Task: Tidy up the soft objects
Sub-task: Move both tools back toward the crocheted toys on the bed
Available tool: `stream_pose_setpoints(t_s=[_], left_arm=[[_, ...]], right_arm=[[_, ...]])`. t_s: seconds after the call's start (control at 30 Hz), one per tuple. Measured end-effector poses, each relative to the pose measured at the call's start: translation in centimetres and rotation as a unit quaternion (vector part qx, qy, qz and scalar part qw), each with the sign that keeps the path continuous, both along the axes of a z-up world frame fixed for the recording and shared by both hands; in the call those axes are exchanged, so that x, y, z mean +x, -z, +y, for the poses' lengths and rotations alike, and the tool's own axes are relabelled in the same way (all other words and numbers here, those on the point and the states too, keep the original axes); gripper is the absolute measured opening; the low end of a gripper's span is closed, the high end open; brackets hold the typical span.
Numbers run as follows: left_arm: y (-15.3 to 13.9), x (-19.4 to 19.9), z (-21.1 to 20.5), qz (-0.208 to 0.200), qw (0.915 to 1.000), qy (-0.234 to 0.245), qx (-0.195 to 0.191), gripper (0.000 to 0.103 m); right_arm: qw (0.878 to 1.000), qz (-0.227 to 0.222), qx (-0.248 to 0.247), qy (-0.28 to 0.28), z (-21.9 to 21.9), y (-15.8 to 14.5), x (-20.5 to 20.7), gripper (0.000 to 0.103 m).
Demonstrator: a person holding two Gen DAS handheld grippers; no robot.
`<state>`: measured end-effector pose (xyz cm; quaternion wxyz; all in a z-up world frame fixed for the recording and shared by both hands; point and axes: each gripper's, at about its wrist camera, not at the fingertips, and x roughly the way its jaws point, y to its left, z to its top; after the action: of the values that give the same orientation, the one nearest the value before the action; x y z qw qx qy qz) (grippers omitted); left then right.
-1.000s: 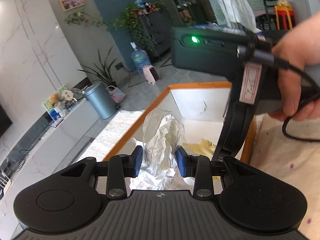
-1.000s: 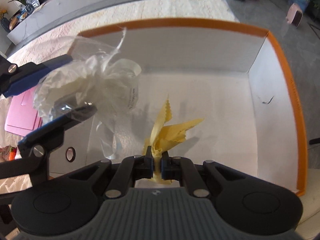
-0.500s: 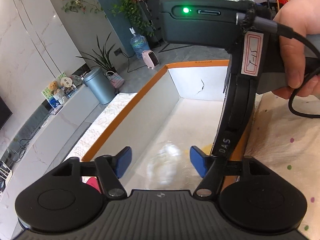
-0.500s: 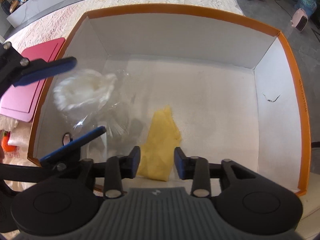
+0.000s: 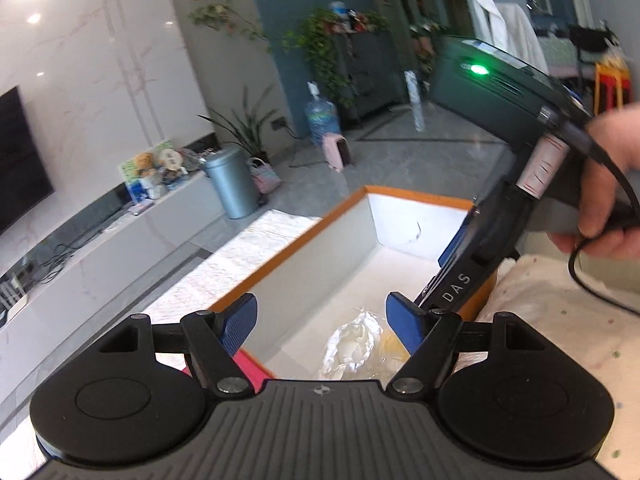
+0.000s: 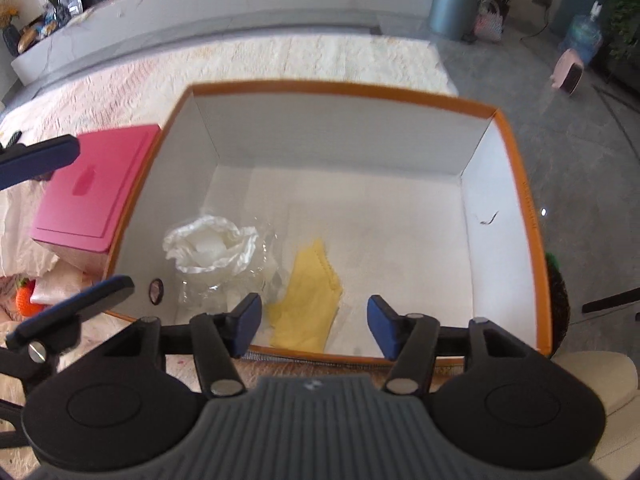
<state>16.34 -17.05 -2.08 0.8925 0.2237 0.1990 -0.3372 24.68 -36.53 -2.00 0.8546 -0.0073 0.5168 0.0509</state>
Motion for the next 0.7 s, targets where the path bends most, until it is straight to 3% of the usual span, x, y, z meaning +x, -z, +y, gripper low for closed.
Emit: stream_pose_setpoints(t_s=[0.2, 0.37, 0.5, 0.7], left_arm=[[-2.0, -2.7, 2.3, -0.006, 0.998, -0.055, -0.03, 0.087], [-2.4, -4.9, 5.4, 0.003, 0.9913, -0.116, -0.063, 0.087], [-1.9, -6.3, 8.2, 0.015, 0.9819, -0.172, -0.078, 0.087], [-1.0, -7.8, 12.9, 0.036, 0.9667, -0.237, -0.09, 0.086]], right_arm=[[0.995, -0.098, 0.018, 0.012, 2.8, -2.5, -5.0, 0.063], [0.987, -0.155, 0.041, 0.022, 5.6, -3.0, -9.3, 0.066], [0.981, -0.182, 0.065, 0.023, 8.3, -2.9, -11.8, 0.069], [0.98, -0.186, 0.074, -0.001, 12.9, -1.7, -14.0, 0.069]])
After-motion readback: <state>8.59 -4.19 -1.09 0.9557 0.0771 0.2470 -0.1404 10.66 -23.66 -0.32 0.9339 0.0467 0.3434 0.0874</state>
